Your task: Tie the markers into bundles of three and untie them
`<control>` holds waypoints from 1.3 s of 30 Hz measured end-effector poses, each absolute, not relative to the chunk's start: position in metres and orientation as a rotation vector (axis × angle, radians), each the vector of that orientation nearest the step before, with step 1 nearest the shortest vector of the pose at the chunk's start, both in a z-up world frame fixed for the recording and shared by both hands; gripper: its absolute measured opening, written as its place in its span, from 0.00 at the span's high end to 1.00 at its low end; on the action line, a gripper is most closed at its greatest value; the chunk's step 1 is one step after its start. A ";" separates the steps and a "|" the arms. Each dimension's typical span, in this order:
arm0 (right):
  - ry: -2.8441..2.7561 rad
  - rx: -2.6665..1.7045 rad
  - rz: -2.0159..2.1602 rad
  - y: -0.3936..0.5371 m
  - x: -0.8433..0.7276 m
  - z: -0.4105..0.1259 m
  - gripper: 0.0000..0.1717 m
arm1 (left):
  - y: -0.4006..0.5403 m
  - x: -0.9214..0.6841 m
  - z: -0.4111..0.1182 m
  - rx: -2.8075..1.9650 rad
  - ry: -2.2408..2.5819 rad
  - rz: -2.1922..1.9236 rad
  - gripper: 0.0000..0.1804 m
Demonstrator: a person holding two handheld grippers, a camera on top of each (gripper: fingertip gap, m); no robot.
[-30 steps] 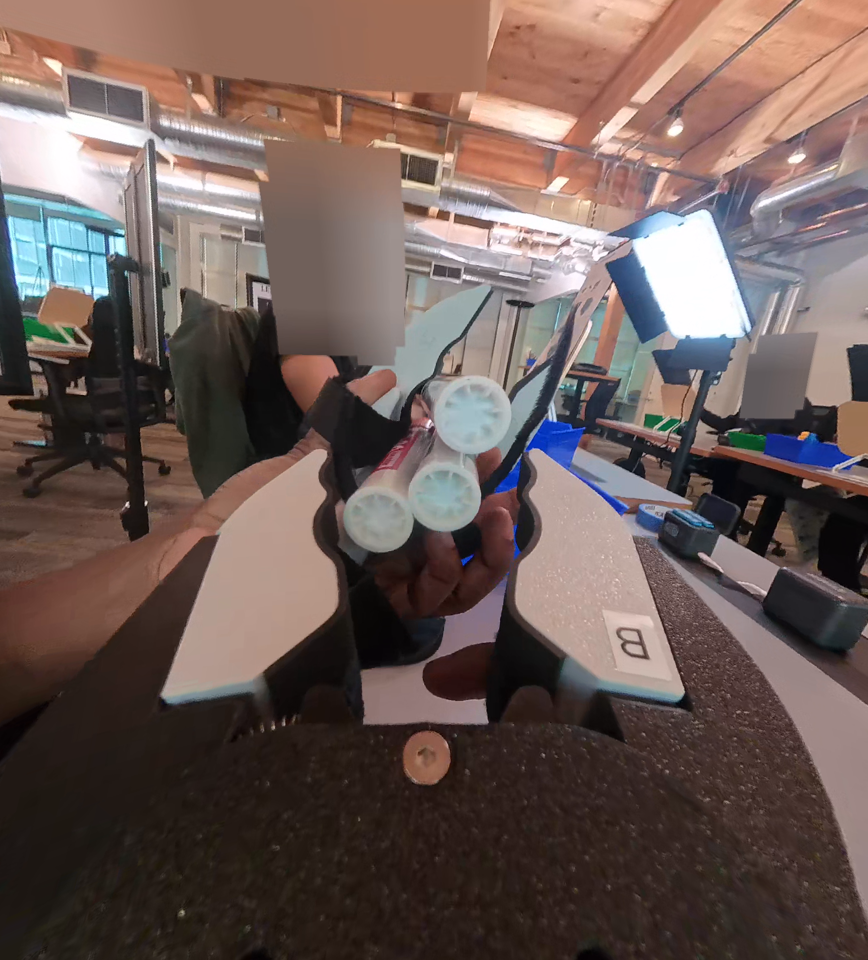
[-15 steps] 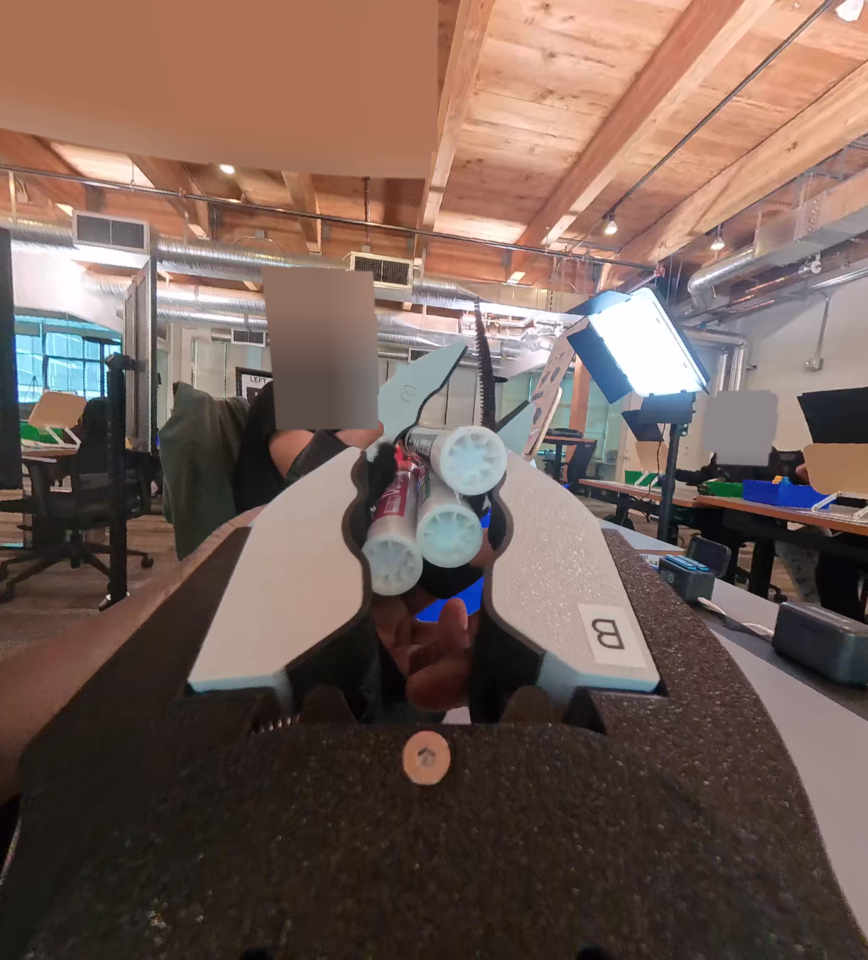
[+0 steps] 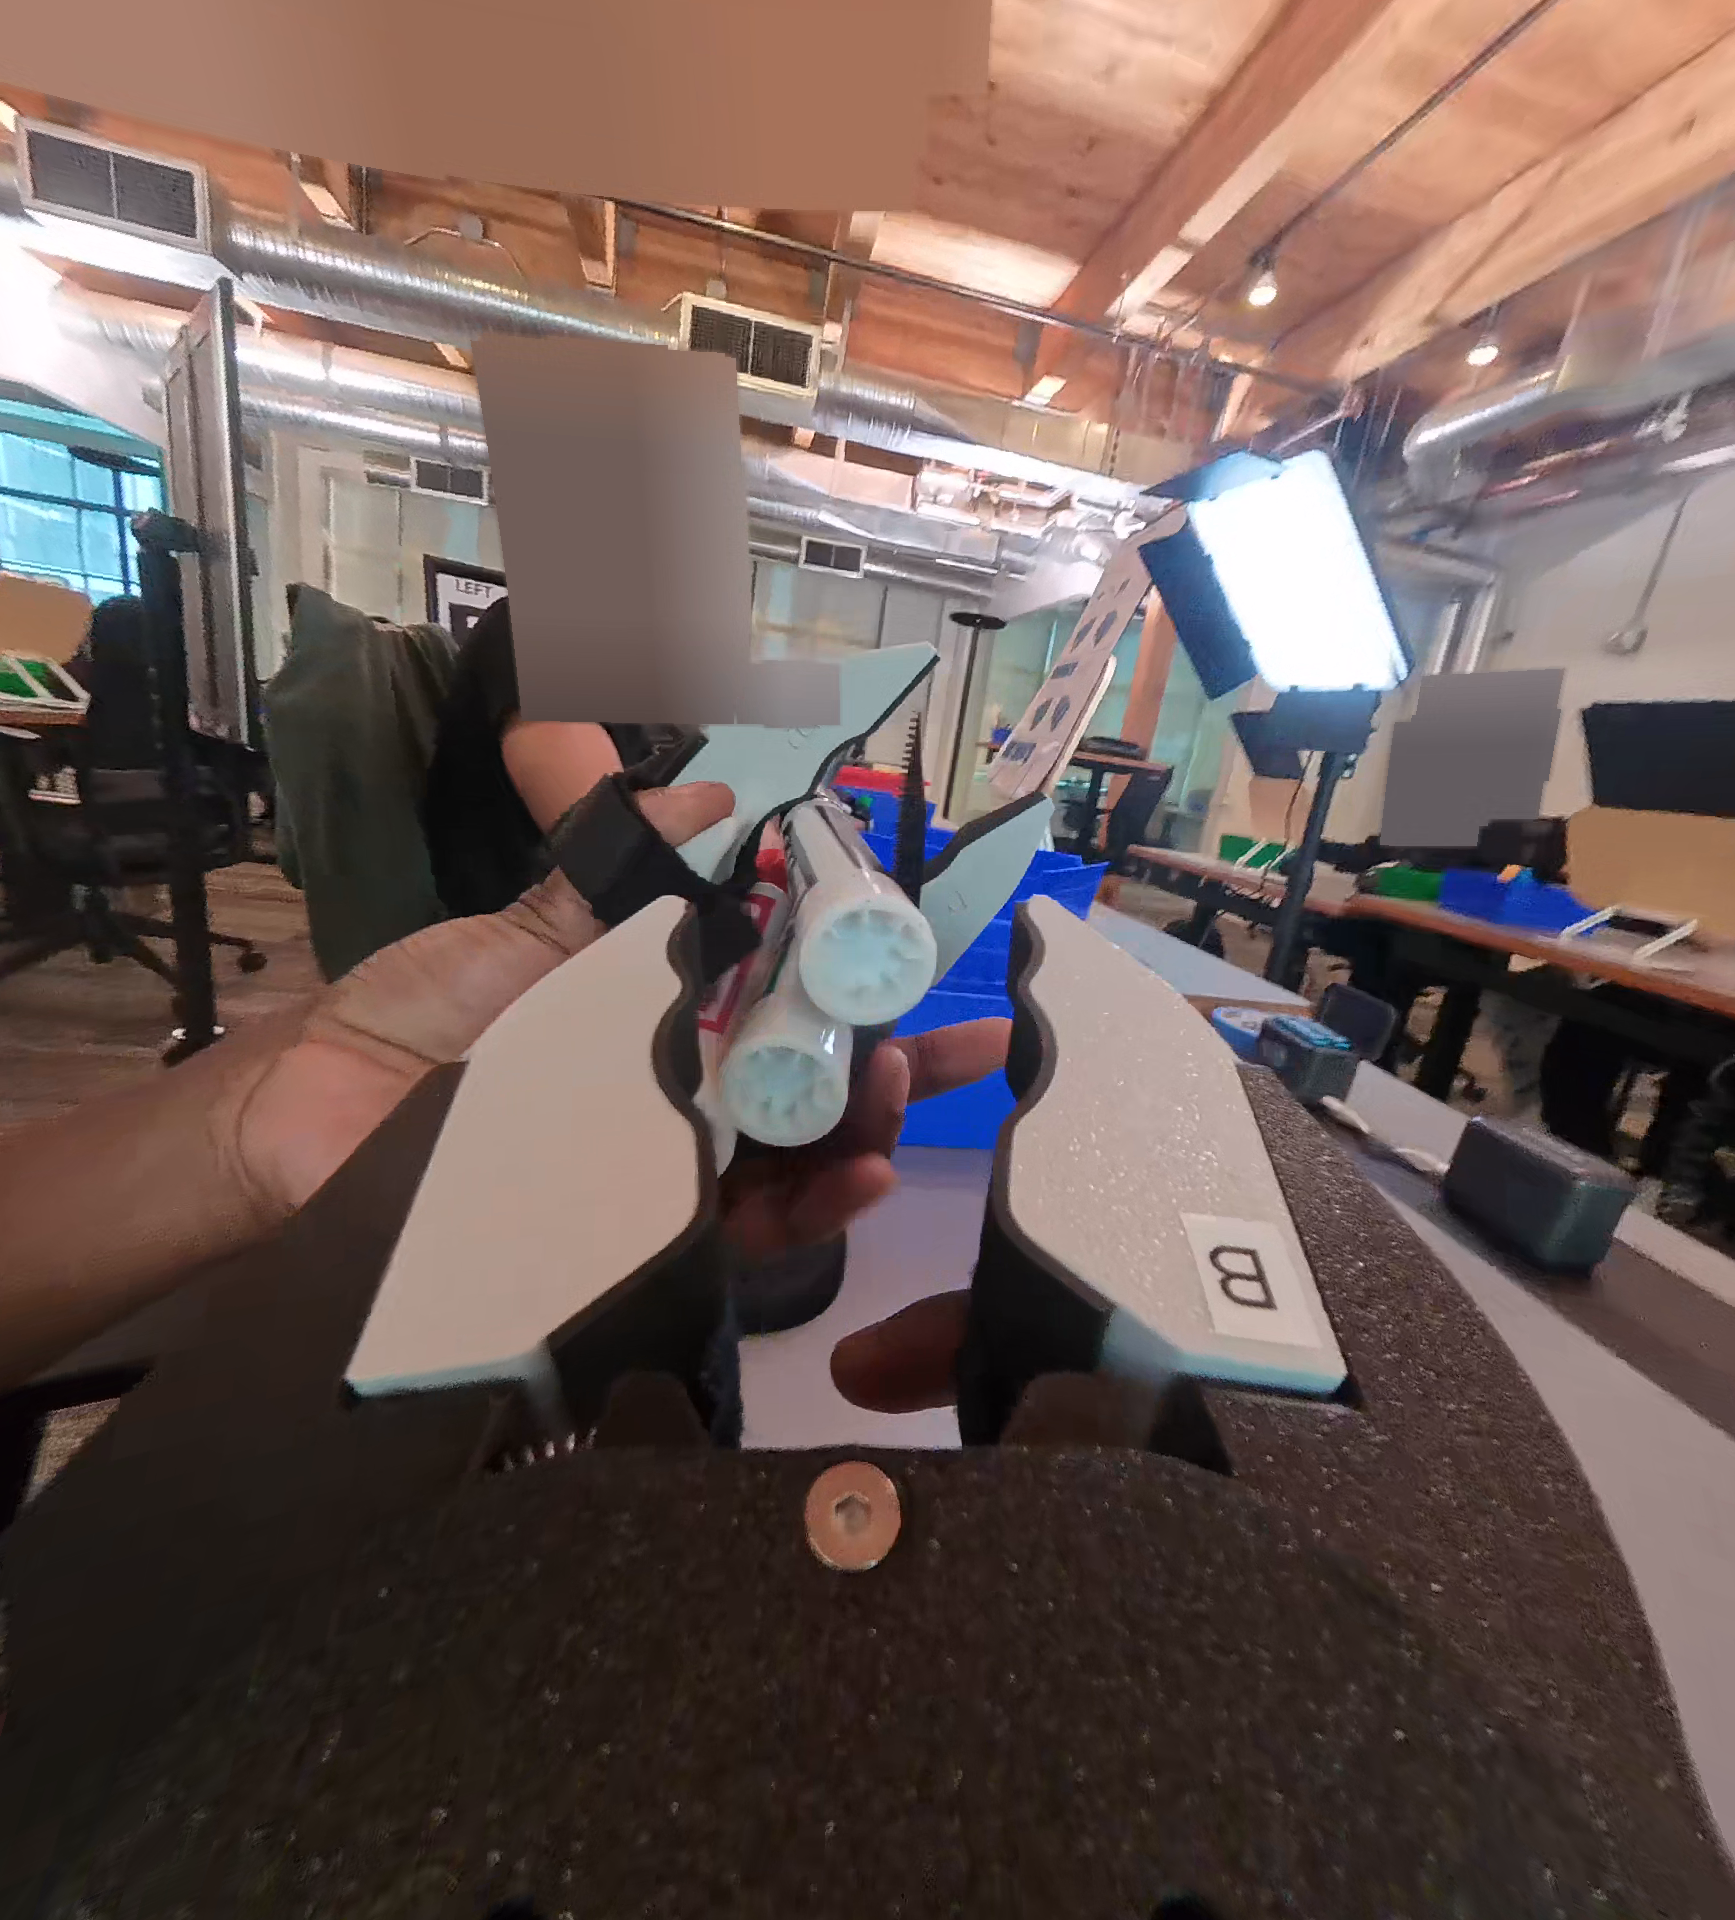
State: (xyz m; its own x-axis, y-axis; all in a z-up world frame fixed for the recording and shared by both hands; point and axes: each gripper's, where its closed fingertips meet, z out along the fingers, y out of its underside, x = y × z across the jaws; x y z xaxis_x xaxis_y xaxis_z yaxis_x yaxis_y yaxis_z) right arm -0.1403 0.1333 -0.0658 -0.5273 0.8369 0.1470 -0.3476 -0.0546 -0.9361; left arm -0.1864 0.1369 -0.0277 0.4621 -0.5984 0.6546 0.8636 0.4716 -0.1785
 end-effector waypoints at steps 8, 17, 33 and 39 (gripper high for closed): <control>-1.485 -0.400 1.539 0.123 -0.133 -0.079 0.46 | 0.137 -0.193 -0.037 -0.543 -0.617 -0.975 0.79; -1.437 -0.244 1.177 0.119 -0.132 -0.064 0.65 | 0.124 -0.200 -0.028 -0.401 -0.585 -0.994 0.79; -1.474 -0.123 0.973 0.107 -0.132 -0.073 0.83 | 0.122 -0.213 -0.042 -0.284 -0.672 -1.090 0.79; -1.507 -0.158 1.000 0.110 -0.133 -0.075 0.78 | 0.122 -0.214 -0.042 -0.300 -0.669 -1.073 0.79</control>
